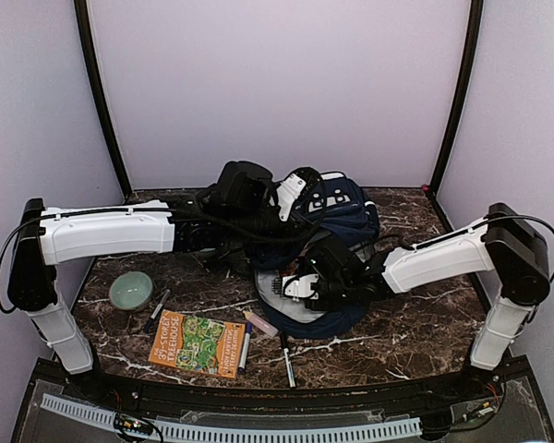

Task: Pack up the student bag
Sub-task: Adjust the book in the largest pocket of the bag.

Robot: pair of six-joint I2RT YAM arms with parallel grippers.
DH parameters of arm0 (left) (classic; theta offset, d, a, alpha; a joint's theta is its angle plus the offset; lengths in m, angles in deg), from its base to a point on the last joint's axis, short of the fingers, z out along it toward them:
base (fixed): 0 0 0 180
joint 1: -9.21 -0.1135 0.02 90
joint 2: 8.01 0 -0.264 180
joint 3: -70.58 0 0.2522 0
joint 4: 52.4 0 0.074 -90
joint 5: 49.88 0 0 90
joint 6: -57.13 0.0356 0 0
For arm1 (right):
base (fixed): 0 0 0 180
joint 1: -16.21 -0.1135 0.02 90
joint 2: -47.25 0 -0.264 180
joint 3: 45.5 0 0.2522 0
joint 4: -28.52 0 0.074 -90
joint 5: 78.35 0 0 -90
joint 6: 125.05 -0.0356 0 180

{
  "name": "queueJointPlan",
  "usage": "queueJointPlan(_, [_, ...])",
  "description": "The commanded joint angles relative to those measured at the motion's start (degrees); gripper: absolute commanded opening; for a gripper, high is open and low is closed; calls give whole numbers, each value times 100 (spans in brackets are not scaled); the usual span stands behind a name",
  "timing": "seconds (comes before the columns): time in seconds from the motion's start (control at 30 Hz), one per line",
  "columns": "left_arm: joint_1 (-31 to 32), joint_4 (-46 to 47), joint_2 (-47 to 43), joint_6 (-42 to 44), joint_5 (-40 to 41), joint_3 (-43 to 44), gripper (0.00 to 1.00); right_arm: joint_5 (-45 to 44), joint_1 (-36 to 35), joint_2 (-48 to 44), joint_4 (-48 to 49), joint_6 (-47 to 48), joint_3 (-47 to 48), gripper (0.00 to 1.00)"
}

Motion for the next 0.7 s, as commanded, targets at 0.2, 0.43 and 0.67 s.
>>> queueJointPlan(0.2, [135,232,-504,-47,-494,240,0,-852,411,513,1145,375,331,42])
queueJointPlan(0.43, [160,276,-462,-71,-538,224,0,-958,553,809,1319,448,551,39])
queueJointPlan(0.67, [172,372,-507,-103,-476,78,0,-1267,549,874,1643,401,432,40])
